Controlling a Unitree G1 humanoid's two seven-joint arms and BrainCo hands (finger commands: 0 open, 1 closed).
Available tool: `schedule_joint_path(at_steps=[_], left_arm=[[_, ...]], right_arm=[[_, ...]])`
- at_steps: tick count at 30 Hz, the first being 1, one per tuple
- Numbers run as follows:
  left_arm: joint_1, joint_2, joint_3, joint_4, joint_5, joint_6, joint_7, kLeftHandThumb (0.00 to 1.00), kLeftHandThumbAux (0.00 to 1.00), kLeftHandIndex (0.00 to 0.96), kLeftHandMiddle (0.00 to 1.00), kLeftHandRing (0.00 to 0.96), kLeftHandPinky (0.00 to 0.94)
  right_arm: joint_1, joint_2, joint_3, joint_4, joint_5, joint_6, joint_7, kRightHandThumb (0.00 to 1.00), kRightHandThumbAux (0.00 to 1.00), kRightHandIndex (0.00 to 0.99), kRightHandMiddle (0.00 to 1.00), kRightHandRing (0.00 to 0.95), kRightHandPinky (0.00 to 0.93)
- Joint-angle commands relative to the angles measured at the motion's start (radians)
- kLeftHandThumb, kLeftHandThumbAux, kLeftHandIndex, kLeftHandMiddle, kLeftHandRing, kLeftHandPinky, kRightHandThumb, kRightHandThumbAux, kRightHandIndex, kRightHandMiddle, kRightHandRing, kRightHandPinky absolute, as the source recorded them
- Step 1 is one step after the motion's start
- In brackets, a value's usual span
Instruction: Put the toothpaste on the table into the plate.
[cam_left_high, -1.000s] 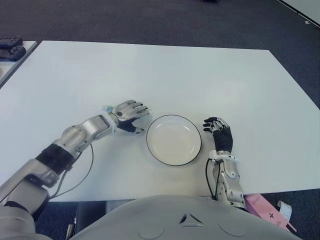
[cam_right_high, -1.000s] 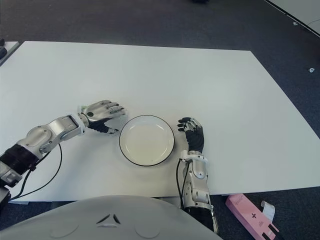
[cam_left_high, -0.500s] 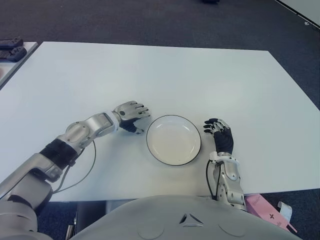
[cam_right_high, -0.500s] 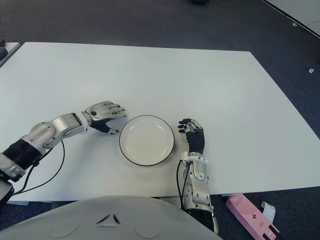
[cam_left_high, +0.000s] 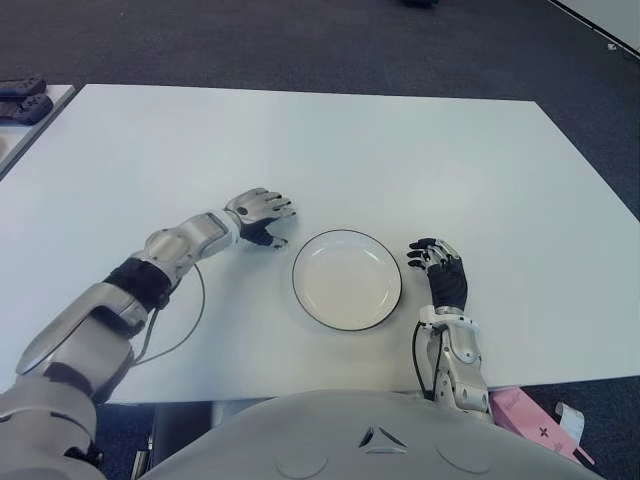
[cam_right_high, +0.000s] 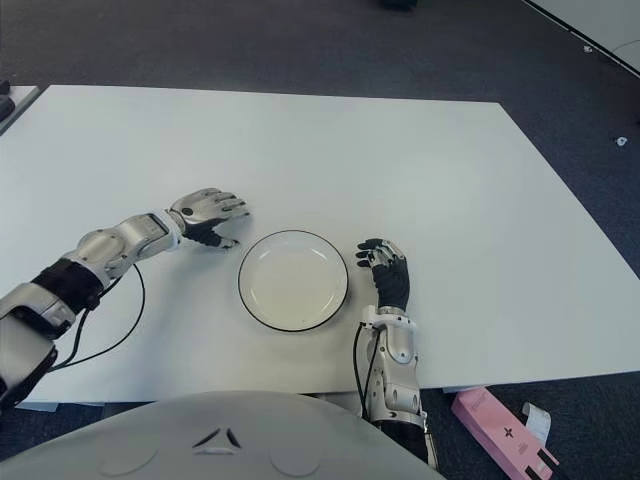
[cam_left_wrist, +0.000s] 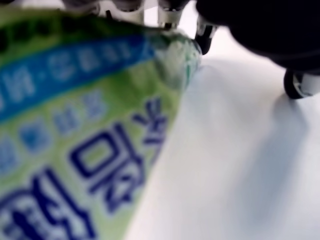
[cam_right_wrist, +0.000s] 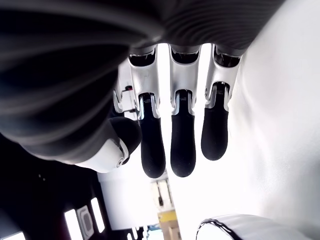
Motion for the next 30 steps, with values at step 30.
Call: schedule_joint_path(at_steps=[30], left_arm=[[0.167,-0.15,0.17,0.447,-0.355,0.167,0.365,0.711,0.376,0.097,0.188,0.214,0.328]], right_arm=[[0.023,0.025,-0.024,0.036,0.018,0.044,0.002,0.708,0.723,0.427,0.487,0.494,0.502]])
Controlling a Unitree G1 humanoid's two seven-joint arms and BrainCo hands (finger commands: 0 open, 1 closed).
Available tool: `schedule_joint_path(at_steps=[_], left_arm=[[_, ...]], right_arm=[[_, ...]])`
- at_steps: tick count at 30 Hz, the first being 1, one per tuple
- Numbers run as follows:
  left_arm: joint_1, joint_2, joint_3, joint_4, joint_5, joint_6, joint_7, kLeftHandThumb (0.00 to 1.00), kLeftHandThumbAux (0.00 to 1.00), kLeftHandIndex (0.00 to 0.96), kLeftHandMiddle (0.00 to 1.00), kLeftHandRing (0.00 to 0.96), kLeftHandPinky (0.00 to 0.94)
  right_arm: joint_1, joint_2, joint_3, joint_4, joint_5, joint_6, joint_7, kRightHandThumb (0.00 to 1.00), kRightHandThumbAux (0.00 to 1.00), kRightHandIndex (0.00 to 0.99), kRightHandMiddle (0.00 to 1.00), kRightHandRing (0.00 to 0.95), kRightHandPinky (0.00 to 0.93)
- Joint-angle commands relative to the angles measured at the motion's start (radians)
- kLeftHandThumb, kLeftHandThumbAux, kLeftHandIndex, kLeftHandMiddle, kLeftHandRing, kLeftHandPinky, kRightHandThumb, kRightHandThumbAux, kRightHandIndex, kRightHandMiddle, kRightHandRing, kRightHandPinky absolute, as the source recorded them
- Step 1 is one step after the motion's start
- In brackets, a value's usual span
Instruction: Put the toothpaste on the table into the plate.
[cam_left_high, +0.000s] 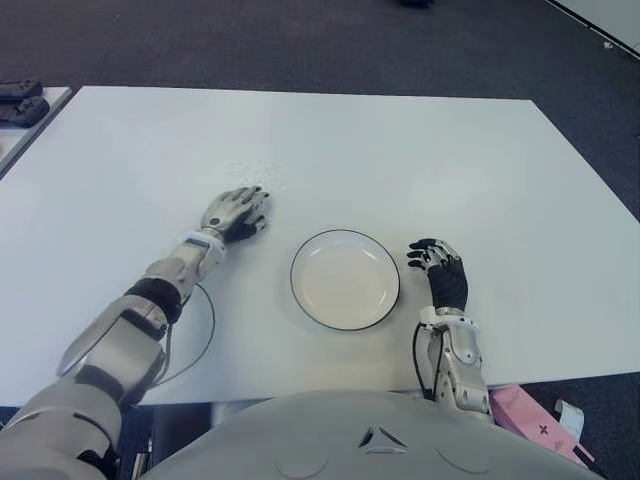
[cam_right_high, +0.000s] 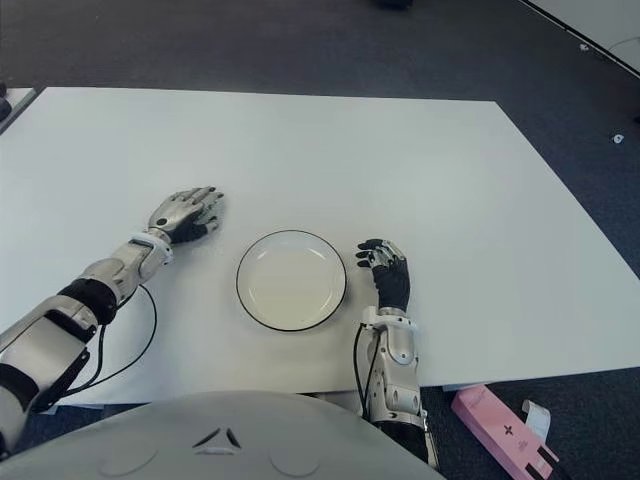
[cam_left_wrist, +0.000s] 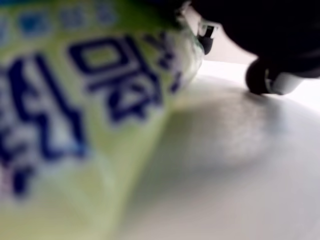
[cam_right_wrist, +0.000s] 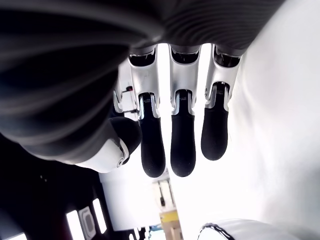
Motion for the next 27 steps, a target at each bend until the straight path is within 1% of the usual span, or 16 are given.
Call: schedule_joint_path(at_steps=[1,6,8,12,13,15,16,18,21,24,27], left_arm=[[0.102,-0.02,0.055,0.059,-0.075,0.088,-0.047,0.73,0.387,0.111,0.205,0.236,0.341],[0.124,-0.05,0.12,0.05,-0.149,0.118,-0.034,0.78,0.424,0.158,0.28,0.317,0.376],[0.132,-0.058,0.137,0.045,-0.168,0.123,-0.033,0.808,0.437,0.205,0.324,0.364,0.405],[0.153,-0.068,0.163,0.018,-0.192,0.133,-0.032,0.834,0.447,0.248,0.359,0.4,0.43],[0.168,-0.077,0.188,-0.003,-0.218,0.138,-0.031,0.836,0.448,0.252,0.361,0.403,0.432],[0.188,-0.09,0.224,-0.034,-0.255,0.143,-0.031,0.868,0.46,0.309,0.412,0.442,0.458],[0.196,-0.094,0.235,-0.046,-0.266,0.145,-0.031,0.874,0.462,0.319,0.422,0.448,0.463],[0.204,-0.096,0.244,-0.062,-0.269,0.15,-0.033,0.924,0.548,0.351,0.459,0.468,0.474],[0.217,-0.101,0.26,-0.082,-0.278,0.155,-0.034,0.948,0.588,0.379,0.478,0.485,0.481],[0.227,-0.105,0.274,-0.098,-0.285,0.156,-0.036,0.956,0.599,0.393,0.485,0.499,0.488],[0.238,-0.109,0.288,-0.114,-0.293,0.155,-0.034,0.988,0.616,0.406,0.474,0.488,0.536]], right_arm=[[0.017,0.024,-0.009,0.031,0.014,0.047,-0.008,0.708,0.723,0.428,0.487,0.494,0.502],[0.015,0.022,-0.01,0.028,0.014,0.056,-0.012,0.708,0.723,0.427,0.487,0.494,0.501],[0.015,0.021,-0.009,0.028,0.011,0.057,-0.013,0.708,0.722,0.428,0.487,0.494,0.501],[0.012,0.019,-0.01,0.028,0.009,0.059,-0.014,0.708,0.722,0.428,0.487,0.494,0.502],[0.013,0.019,-0.01,0.027,0.009,0.059,-0.013,0.708,0.722,0.428,0.487,0.494,0.502],[0.012,0.017,-0.01,0.026,0.011,0.061,-0.011,0.708,0.722,0.428,0.489,0.496,0.504],[0.012,0.017,-0.011,0.025,0.012,0.062,-0.01,0.708,0.722,0.428,0.489,0.496,0.504],[0.012,0.017,-0.012,0.025,0.013,0.063,-0.009,0.709,0.722,0.428,0.49,0.498,0.505],[0.009,0.018,-0.013,0.027,0.014,0.063,-0.009,0.709,0.722,0.428,0.491,0.499,0.506],[0.008,0.019,-0.014,0.027,0.014,0.063,-0.009,0.709,0.722,0.428,0.491,0.499,0.506],[0.008,0.02,-0.014,0.027,0.015,0.065,-0.011,0.709,0.722,0.428,0.492,0.501,0.507]])
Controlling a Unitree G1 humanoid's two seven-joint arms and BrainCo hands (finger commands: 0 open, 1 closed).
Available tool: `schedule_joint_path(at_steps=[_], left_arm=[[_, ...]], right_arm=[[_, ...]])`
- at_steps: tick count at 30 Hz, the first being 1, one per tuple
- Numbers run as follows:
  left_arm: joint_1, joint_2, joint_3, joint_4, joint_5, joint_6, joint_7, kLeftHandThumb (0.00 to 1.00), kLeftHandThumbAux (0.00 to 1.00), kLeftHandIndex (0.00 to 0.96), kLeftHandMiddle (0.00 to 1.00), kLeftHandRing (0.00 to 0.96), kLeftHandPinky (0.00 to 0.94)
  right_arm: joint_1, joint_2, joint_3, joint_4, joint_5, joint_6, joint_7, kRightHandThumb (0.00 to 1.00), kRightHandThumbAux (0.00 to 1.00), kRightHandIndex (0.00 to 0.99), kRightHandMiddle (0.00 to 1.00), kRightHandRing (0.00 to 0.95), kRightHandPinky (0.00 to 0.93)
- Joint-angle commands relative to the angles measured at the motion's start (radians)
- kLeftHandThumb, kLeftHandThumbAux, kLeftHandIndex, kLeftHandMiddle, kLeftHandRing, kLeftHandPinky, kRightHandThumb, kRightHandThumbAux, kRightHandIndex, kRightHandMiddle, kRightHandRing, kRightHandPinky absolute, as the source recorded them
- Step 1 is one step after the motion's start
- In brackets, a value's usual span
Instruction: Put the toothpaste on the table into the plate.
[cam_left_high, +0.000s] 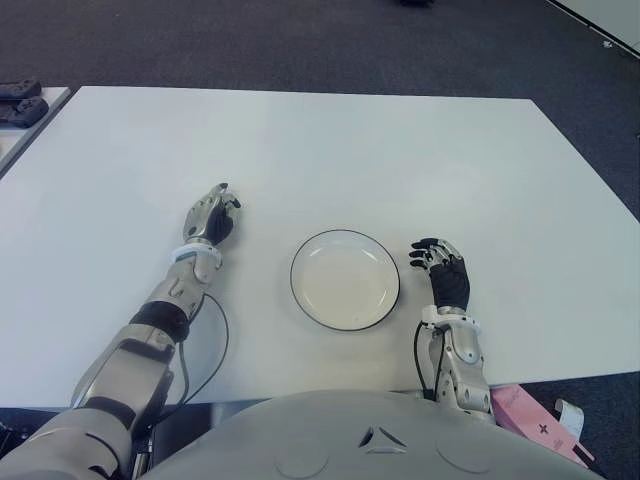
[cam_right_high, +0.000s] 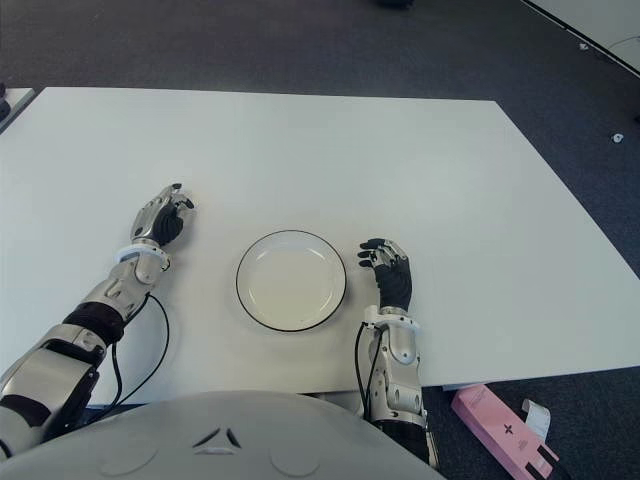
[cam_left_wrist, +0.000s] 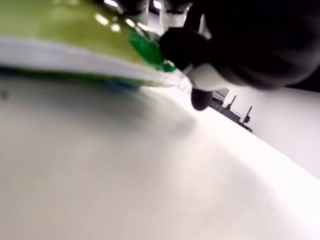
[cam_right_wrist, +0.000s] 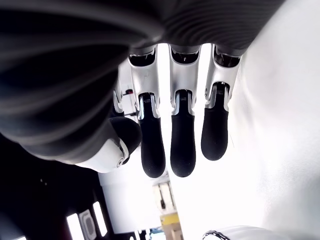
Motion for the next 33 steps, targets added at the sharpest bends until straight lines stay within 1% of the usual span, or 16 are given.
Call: schedule_joint_path(at_steps=[1,5,6,8,11,18,23,24,25,27,30,33], left_arm=[[0.096,-0.02,0.017,0.025,-0.037,0.062,-0.043,0.99,0.618,0.407,0.472,0.487,0.541],[0.103,-0.026,0.034,0.013,-0.043,0.059,-0.043,0.998,0.624,0.421,0.444,0.515,0.6],[0.105,-0.028,0.038,0.01,-0.046,0.058,-0.043,0.976,0.638,0.392,0.452,0.535,0.621],[0.107,-0.031,0.048,0.007,-0.052,0.057,-0.044,0.958,0.65,0.368,0.459,0.555,0.644],[0.107,-0.033,0.053,0.004,-0.054,0.058,-0.043,0.947,0.656,0.357,0.476,0.575,0.693],[0.11,-0.036,0.059,-0.004,-0.052,0.068,-0.05,0.947,0.651,0.369,0.513,0.581,0.773],[0.112,-0.035,0.059,-0.006,-0.05,0.066,-0.052,0.949,0.647,0.38,0.53,0.579,0.799],[0.111,-0.034,0.058,-0.004,-0.05,0.065,-0.053,0.93,0.65,0.386,0.541,0.624,0.803],[0.111,-0.034,0.058,-0.003,-0.05,0.064,-0.053,0.902,0.653,0.395,0.559,0.692,0.81],[0.111,-0.033,0.057,-0.001,-0.049,0.062,-0.054,0.873,0.657,0.407,0.581,0.77,0.823],[0.108,-0.03,0.055,0.004,-0.048,0.058,-0.056,0.86,0.658,0.413,0.592,0.809,0.83],[0.107,-0.029,0.054,0.007,-0.047,0.056,-0.057,0.856,0.658,0.416,0.597,0.825,0.833]], right_arm=[[0.013,0.02,-0.006,0.031,0.008,0.056,-0.01,0.709,0.722,0.428,0.492,0.501,0.507],[0.012,0.021,-0.006,0.031,0.008,0.058,-0.01,0.709,0.722,0.428,0.491,0.501,0.505],[0.012,0.021,-0.006,0.031,0.008,0.058,-0.01,0.709,0.722,0.428,0.491,0.501,0.504],[0.012,0.021,-0.006,0.03,0.006,0.06,-0.012,0.709,0.722,0.428,0.491,0.499,0.502],[0.012,0.021,-0.006,0.029,0.005,0.061,-0.014,0.709,0.722,0.429,0.49,0.495,0.499],[0.012,0.019,-0.005,0.033,0.0,0.05,-0.011,0.708,0.722,0.429,0.488,0.489,0.498],[0.013,0.018,-0.004,0.034,-0.002,0.047,-0.009,0.708,0.722,0.429,0.488,0.488,0.498],[0.012,0.018,-0.004,0.034,-0.002,0.047,-0.009,0.708,0.722,0.429,0.488,0.488,0.499],[0.012,0.018,-0.004,0.035,-0.002,0.047,-0.008,0.708,0.722,0.429,0.488,0.488,0.499],[0.011,0.017,-0.004,0.036,-0.002,0.046,-0.007,0.708,0.722,0.428,0.488,0.488,0.501],[0.011,0.017,-0.004,0.037,-0.002,0.046,-0.007,0.708,0.722,0.428,0.487,0.49,0.501],[0.011,0.016,-0.004,0.038,-0.002,0.046,-0.006,0.708,0.722,0.428,0.487,0.492,0.5]])
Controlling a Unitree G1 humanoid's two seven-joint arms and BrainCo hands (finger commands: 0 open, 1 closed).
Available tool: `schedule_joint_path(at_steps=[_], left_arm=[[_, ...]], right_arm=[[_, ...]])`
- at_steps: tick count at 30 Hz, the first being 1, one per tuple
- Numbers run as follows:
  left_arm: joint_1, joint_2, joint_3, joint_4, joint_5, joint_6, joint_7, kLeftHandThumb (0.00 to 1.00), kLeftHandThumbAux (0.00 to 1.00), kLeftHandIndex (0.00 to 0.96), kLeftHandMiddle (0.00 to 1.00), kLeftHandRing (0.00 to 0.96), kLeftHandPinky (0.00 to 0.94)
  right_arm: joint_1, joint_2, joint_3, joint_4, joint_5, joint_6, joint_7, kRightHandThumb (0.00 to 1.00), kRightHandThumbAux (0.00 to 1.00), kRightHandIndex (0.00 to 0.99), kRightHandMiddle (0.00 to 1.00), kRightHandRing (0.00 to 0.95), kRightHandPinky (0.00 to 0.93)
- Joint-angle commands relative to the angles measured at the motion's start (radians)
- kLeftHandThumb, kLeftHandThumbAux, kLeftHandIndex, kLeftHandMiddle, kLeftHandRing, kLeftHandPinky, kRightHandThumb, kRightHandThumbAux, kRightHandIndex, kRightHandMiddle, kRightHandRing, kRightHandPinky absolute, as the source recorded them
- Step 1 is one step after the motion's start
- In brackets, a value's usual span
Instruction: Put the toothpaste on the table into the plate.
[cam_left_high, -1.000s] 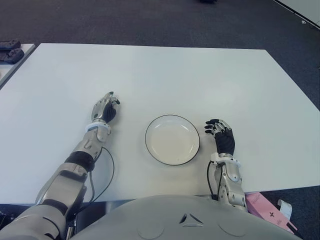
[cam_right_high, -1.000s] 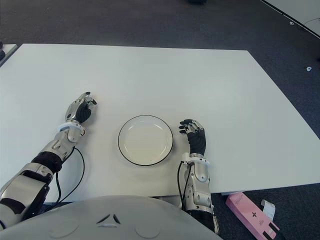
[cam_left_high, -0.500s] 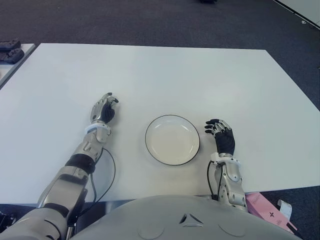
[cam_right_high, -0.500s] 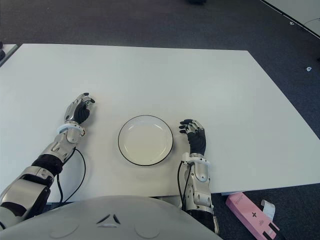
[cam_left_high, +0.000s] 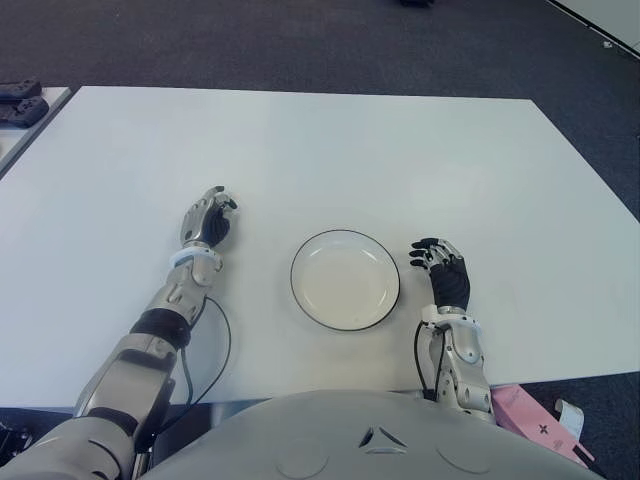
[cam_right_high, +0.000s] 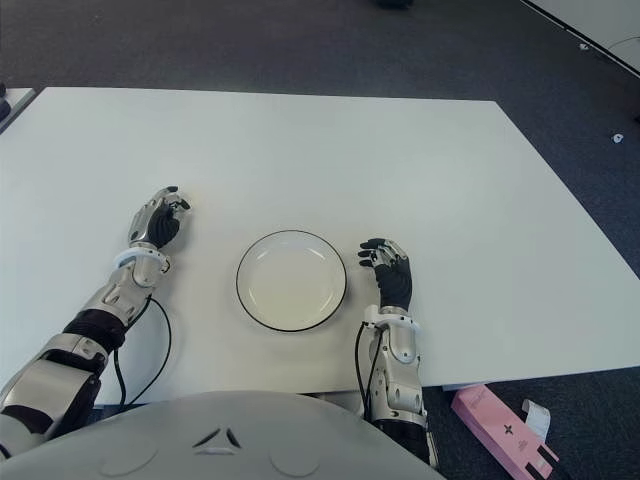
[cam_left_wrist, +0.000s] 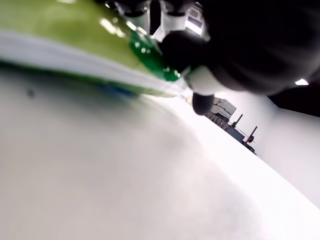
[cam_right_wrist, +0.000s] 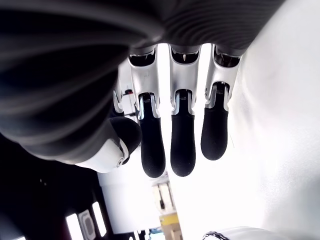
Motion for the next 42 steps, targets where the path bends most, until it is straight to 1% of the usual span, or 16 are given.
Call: schedule_joint_path(at_steps=[1,16,19,24,27,30,38,40,42], left_arm=[[0.066,-0.004,-0.009,0.061,-0.015,0.048,-0.057,0.855,0.658,0.417,0.598,0.829,0.834],[0.063,0.008,-0.005,0.068,-0.018,-0.007,-0.043,0.854,0.658,0.418,0.601,0.837,0.821],[0.065,0.018,-0.008,0.052,-0.009,-0.026,-0.032,0.854,0.658,0.418,0.599,0.836,0.818],[0.069,0.026,-0.007,0.025,-0.005,-0.039,-0.028,0.854,0.658,0.416,0.595,0.836,0.817],[0.08,0.032,-0.002,-0.051,-0.005,-0.025,-0.041,0.854,0.658,0.415,0.593,0.836,0.817],[0.103,0.037,0.006,-0.159,-0.004,0.008,-0.059,0.854,0.658,0.414,0.591,0.833,0.815],[0.16,0.049,0.028,-0.381,0.007,0.067,-0.091,0.855,0.657,0.415,0.587,0.832,0.823],[0.174,0.052,0.032,-0.429,0.009,0.084,-0.102,0.855,0.657,0.414,0.586,0.827,0.811],[0.203,0.057,0.045,-0.534,0.014,0.117,-0.127,0.855,0.657,0.414,0.585,0.824,0.805]], right_arm=[[0.013,0.017,-0.001,0.037,-0.001,0.039,-0.006,0.708,0.723,0.428,0.487,0.492,0.5],[0.012,0.021,-0.001,0.032,0.001,0.05,-0.012,0.708,0.723,0.428,0.491,0.498,0.504],[0.013,0.024,-0.003,0.031,0.001,0.05,-0.017,0.708,0.722,0.428,0.491,0.498,0.504],[0.013,0.025,-0.001,0.032,0.0,0.047,-0.019,0.708,0.722,0.428,0.49,0.498,0.503],[0.013,0.024,0.0,0.032,0.0,0.045,-0.017,0.708,0.722,0.428,0.491,0.497,0.503],[0.012,0.023,0.001,0.034,0.001,0.043,-0.013,0.708,0.722,0.428,0.491,0.496,0.503],[0.008,0.023,0.002,0.037,0.001,0.044,-0.013,0.708,0.722,0.429,0.494,0.5,0.505],[0.008,0.023,0.002,0.038,-0.001,0.044,-0.014,0.708,0.722,0.429,0.495,0.499,0.504],[0.006,0.025,0.003,0.038,-0.001,0.045,-0.016,0.708,0.722,0.429,0.494,0.499,0.503]])
